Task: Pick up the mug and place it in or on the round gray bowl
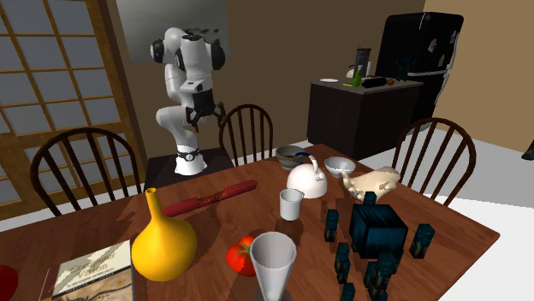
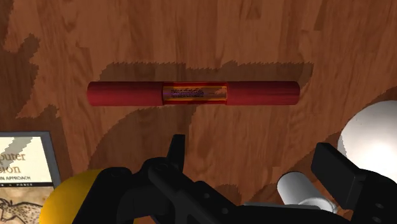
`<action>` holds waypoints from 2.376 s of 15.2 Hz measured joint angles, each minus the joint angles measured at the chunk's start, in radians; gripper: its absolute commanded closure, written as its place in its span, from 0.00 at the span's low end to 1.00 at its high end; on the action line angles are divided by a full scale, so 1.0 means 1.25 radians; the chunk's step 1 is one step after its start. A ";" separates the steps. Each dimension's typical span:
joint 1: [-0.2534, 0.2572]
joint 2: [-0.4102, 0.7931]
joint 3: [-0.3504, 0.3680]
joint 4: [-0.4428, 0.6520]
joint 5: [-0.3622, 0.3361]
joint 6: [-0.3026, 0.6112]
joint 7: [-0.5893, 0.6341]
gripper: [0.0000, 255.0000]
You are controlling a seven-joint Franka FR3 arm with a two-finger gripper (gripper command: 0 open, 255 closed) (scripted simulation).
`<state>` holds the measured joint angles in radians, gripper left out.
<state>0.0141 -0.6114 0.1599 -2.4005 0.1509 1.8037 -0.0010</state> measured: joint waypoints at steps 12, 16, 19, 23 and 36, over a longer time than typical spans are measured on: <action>0.012 0.342 0.117 0.124 -0.018 0.226 0.131 0.00; 0.021 0.473 0.144 0.201 -0.059 0.278 0.189 0.00; 0.035 0.568 0.155 0.266 -0.097 0.304 0.233 0.00; 0.061 0.698 0.155 0.365 -0.150 0.328 0.283 0.00; 0.142 0.974 0.123 0.610 -0.238 0.350 0.357 0.00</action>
<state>0.1920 0.6057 0.3143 -1.6384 -0.1465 2.2413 0.4455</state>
